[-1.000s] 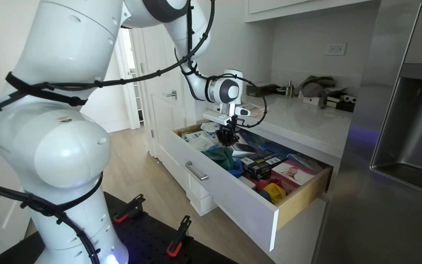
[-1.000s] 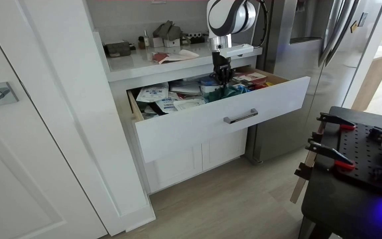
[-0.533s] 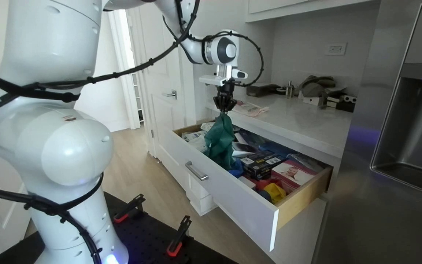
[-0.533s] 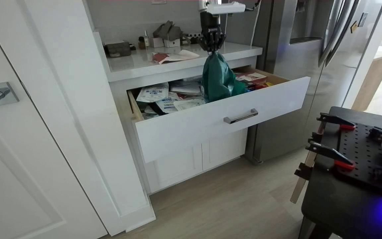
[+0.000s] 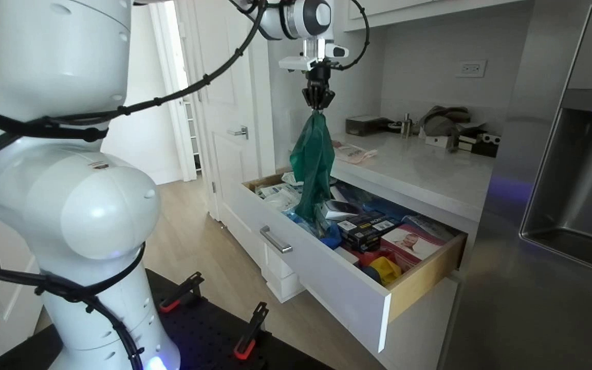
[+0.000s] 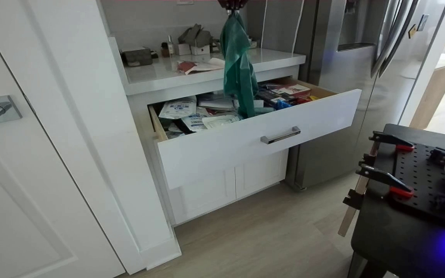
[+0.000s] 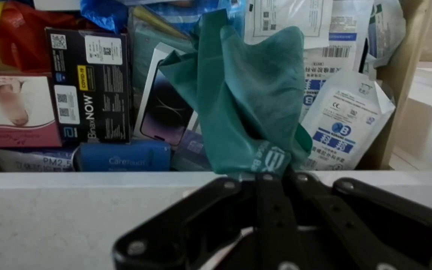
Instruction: Remove the green towel from the drawer and put it on the base top
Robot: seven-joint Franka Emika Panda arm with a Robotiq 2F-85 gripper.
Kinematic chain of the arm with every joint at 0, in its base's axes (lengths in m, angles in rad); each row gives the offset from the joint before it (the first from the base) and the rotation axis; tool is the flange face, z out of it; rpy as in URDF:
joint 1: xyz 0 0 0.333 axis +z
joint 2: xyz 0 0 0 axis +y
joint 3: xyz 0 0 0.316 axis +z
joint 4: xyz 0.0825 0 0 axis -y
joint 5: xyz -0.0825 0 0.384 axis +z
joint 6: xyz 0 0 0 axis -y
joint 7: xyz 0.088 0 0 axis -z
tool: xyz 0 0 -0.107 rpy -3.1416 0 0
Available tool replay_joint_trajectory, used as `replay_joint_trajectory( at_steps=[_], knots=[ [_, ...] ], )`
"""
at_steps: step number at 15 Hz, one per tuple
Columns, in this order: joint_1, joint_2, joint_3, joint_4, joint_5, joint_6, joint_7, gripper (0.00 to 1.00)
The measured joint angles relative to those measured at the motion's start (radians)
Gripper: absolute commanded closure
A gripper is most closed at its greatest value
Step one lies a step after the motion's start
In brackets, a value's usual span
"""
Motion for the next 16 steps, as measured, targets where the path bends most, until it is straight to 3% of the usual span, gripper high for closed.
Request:
replay_joint_trajectory(
  at_steps=[9, 16],
  knots=[
    [-0.055, 0.037, -0.008, 0.343, 0.096, -0.035, 0.052, 0.99],
    [-0.13, 0.21, -0.04, 0.681, 0.099, 0.112, 0.196, 0.99]
  ],
)
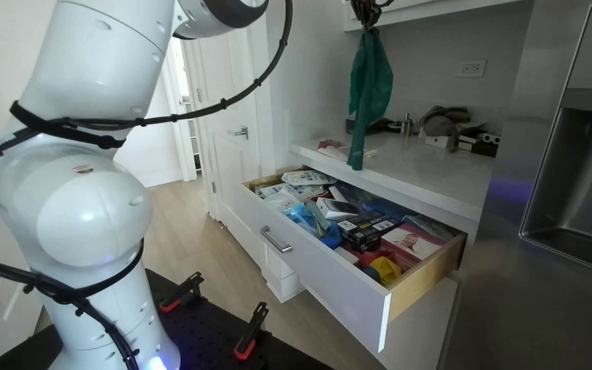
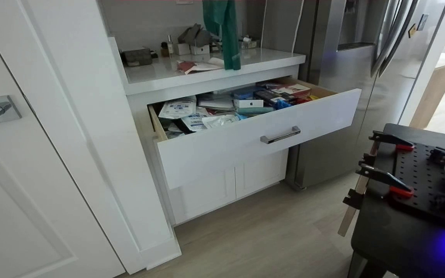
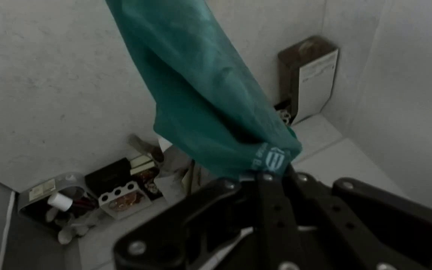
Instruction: Remove the green towel from the drawer and put it on the base top
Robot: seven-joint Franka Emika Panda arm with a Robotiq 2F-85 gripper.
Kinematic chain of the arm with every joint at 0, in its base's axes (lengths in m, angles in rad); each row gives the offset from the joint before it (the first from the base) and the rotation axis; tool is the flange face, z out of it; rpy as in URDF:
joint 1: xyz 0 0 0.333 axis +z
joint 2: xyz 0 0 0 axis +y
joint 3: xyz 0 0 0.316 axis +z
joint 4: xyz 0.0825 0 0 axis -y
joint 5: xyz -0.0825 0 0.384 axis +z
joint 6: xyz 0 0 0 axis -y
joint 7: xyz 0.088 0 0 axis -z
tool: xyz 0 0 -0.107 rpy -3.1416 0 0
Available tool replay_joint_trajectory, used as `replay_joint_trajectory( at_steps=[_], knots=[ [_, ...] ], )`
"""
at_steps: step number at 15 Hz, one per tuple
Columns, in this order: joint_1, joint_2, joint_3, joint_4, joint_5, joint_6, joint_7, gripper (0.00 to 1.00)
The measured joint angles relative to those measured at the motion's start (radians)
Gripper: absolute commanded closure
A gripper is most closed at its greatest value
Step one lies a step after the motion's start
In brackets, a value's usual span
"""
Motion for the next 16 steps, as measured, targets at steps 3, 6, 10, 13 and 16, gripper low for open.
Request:
replay_joint_trajectory(
  at_steps=[3, 6, 10, 13, 16],
  knots=[
    [-0.036, 0.093, -0.009, 0.125, 0.0, 0.087, 0.078, 0.99],
    [-0.063, 0.174, -0.024, 0.226, -0.006, 0.178, 0.163, 0.99],
    [-0.082, 0.251, -0.058, 0.323, -0.037, 0.224, 0.255, 0.71],
    [-0.095, 0.299, -0.063, 0.384, -0.075, 0.224, 0.306, 0.57],
    [-0.097, 0.329, -0.067, 0.418, -0.103, 0.227, 0.33, 0.34]
  ],
)
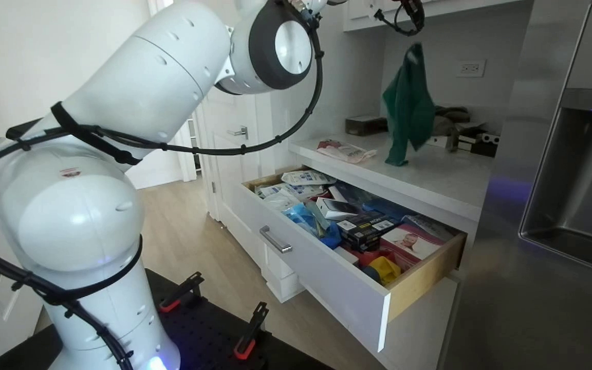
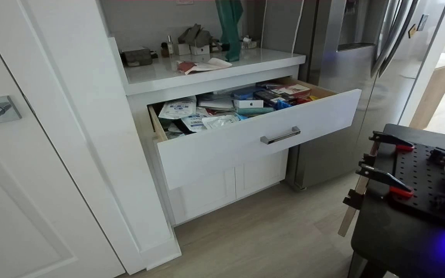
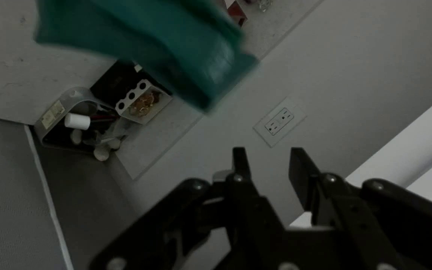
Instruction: Remove the green towel from the drawer and put it on the base top
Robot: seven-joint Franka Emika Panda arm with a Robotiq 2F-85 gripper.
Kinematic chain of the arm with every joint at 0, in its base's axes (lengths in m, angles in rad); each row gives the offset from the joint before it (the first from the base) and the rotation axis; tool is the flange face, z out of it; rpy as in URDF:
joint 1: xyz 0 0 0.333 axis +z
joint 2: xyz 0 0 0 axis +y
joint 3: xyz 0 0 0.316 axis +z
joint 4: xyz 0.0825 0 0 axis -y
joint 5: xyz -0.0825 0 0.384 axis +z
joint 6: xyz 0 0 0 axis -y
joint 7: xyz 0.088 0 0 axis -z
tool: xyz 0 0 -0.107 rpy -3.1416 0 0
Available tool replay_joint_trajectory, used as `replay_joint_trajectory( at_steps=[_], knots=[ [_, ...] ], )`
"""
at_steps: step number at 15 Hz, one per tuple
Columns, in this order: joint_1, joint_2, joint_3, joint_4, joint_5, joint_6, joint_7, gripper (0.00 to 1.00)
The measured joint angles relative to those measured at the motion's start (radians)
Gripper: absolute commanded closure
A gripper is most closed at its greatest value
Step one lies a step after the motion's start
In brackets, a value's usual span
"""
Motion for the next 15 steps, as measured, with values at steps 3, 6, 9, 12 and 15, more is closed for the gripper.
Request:
replay_joint_trajectory(
  at_steps=[3, 6, 9, 12, 15],
  knots=[
    [0.009, 0.001, -0.015, -0.002, -0.003, 0.01, 0.003, 0.12],
    [0.02, 0.001, -0.017, -0.003, -0.004, 0.004, 0.0, 0.0],
    [0.033, -0.003, 0.004, 0.005, -0.003, -0.124, -0.053, 0.0],
    [0.046, -0.015, 0.032, 0.02, -0.002, -0.297, -0.143, 0.0],
    [0.051, -0.034, 0.049, 0.034, -0.002, -0.471, -0.242, 0.0]
  ],
)
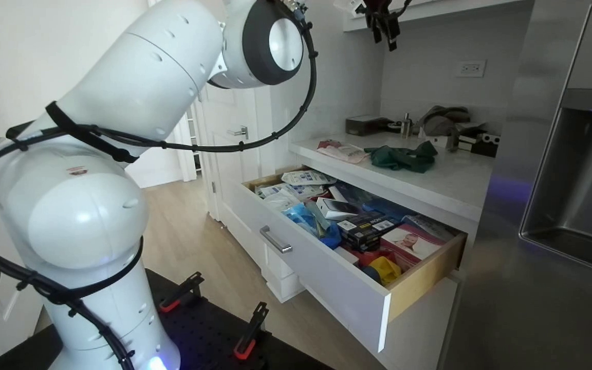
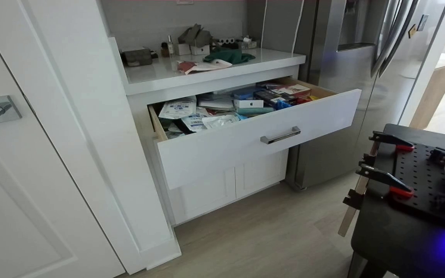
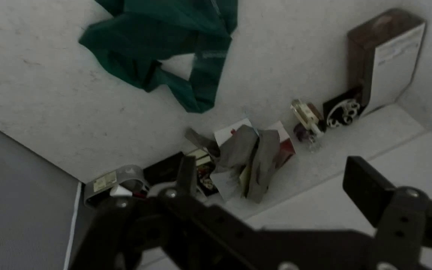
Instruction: Remove the green towel from the drawer and put it on the base top
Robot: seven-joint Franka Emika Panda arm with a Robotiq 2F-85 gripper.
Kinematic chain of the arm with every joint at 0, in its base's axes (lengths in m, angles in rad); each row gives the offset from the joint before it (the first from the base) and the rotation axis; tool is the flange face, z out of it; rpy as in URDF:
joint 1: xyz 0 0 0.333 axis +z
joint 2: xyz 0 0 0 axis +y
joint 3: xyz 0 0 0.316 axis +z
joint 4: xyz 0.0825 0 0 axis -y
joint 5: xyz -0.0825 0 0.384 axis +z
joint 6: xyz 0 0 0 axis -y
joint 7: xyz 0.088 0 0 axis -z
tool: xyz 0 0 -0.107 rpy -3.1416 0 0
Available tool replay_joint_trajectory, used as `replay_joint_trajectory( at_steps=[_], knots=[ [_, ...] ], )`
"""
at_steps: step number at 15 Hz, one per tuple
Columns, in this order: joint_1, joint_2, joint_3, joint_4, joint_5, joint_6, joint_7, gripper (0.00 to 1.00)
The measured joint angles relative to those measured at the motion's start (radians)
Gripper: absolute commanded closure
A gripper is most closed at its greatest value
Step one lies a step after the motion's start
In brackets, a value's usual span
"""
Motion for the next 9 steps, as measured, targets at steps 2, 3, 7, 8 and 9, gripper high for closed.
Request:
replay_joint_trajectory(
  at_steps=[2, 3, 7, 8, 9],
  knots=[
    [0.0, -0.016, 0.001, 0.0, 0.0, -0.104, -0.074, 0.0],
    [0.0, -0.024, 0.001, 0.0, 0.0, -0.156, -0.111, 0.0],
    [-0.002, -0.04, 0.0, 0.0, -0.005, -0.346, -0.261, 0.0],
    [-0.002, -0.041, -0.001, 0.0, -0.012, -0.392, -0.3, 0.0],
    [-0.002, -0.042, -0.002, 0.0, -0.024, -0.435, -0.34, 0.0]
  ],
)
